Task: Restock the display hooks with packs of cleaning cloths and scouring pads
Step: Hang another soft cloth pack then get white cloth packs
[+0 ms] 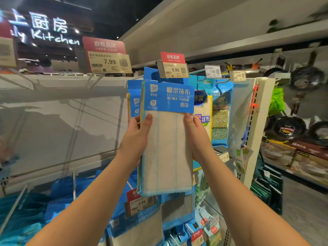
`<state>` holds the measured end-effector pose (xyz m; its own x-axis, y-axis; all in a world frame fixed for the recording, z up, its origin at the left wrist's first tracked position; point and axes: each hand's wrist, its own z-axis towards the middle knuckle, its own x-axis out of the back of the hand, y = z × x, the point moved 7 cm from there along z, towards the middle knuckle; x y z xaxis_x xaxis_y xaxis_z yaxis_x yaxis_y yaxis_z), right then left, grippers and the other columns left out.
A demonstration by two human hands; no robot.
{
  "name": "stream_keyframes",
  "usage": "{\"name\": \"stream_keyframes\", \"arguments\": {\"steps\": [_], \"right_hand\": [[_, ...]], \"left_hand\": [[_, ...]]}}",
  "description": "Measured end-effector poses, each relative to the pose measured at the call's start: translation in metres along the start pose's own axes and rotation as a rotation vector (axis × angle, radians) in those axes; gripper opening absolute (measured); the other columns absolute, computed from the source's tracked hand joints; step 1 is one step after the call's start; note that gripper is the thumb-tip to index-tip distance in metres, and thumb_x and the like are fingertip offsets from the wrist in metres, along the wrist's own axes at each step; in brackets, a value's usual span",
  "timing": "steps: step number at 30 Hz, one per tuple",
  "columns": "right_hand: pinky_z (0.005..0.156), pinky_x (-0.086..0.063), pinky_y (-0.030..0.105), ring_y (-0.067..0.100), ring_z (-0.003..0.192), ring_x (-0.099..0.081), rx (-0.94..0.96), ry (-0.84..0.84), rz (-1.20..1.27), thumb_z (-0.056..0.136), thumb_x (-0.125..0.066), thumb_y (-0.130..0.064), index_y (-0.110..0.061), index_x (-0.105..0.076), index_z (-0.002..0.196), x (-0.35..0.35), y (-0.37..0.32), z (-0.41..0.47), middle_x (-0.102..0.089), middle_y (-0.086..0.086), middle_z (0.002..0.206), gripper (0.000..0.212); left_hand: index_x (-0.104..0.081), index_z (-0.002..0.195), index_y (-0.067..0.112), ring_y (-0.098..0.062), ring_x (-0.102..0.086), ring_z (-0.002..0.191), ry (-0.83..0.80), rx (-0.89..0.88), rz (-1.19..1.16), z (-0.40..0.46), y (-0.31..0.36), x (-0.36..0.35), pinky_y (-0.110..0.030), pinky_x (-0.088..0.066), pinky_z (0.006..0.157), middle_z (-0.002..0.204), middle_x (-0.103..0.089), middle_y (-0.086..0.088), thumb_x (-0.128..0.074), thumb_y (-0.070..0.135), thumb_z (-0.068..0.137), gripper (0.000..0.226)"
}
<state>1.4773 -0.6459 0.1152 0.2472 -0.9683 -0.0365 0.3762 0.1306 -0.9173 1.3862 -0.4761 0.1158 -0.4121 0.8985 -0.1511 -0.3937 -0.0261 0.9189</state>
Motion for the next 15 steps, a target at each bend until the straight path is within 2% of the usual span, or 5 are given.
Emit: {"name": "stream_keyframes", "arguments": {"steps": [2, 5, 9, 12, 15], "right_hand": [[0.093, -0.053, 0.044, 0.019, 0.101, -0.068, -0.009, -0.021, -0.011, 0.098, -0.049, -0.053, -0.029, -0.061, 0.113, -0.001, 0.002, 0.007, -0.071, -0.002, 0.107, 0.031], [0.100, -0.050, 0.049, 0.017, 0.104, -0.068, -0.013, -0.054, -0.032, 0.093, -0.052, -0.059, -0.029, -0.065, 0.111, -0.006, 0.005, 0.016, -0.073, -0.004, 0.107, 0.037], [0.100, -0.050, 0.050, 0.017, 0.105, -0.068, -0.029, -0.075, -0.058, 0.078, -0.053, -0.072, -0.029, -0.067, 0.109, -0.011, 0.009, 0.021, -0.073, -0.005, 0.107, 0.054], [0.098, -0.052, 0.049, 0.018, 0.104, -0.067, -0.081, -0.072, -0.067, 0.070, -0.052, -0.079, -0.030, -0.064, 0.112, -0.015, 0.017, 0.024, -0.072, -0.004, 0.108, 0.065], [0.100, -0.050, 0.050, 0.021, 0.109, -0.064, -0.169, -0.063, -0.078, 0.063, -0.049, -0.089, -0.030, -0.058, 0.118, -0.020, 0.036, 0.022, -0.068, -0.003, 0.115, 0.081]], "left_hand": [[-0.052, 0.126, 0.019, -0.016, -0.073, 0.095, -0.002, 0.005, -0.003, 0.002, 0.001, -0.001, -0.032, -0.059, 0.072, 0.113, -0.071, -0.003, -0.058, 0.057, 0.086, 0.055], [-0.051, 0.124, 0.020, -0.015, -0.071, 0.092, 0.020, 0.027, 0.026, 0.004, -0.001, 0.001, -0.027, -0.058, 0.067, 0.110, -0.070, -0.002, -0.055, 0.050, 0.097, 0.041], [-0.047, 0.123, 0.022, -0.015, -0.071, 0.092, 0.037, 0.063, 0.042, 0.002, -0.007, 0.005, -0.031, -0.058, 0.072, 0.108, -0.069, 0.000, -0.055, 0.046, 0.099, 0.035], [-0.044, 0.125, 0.024, -0.012, -0.070, 0.092, 0.008, 0.083, 0.146, -0.006, -0.019, 0.009, -0.025, -0.055, 0.067, 0.109, -0.068, 0.004, -0.065, 0.042, 0.095, 0.040], [-0.047, 0.124, 0.024, -0.014, -0.069, 0.097, 0.041, 0.102, 0.273, -0.012, -0.039, 0.021, -0.030, -0.055, 0.074, 0.112, -0.068, 0.005, -0.071, 0.041, 0.092, 0.044]]}}
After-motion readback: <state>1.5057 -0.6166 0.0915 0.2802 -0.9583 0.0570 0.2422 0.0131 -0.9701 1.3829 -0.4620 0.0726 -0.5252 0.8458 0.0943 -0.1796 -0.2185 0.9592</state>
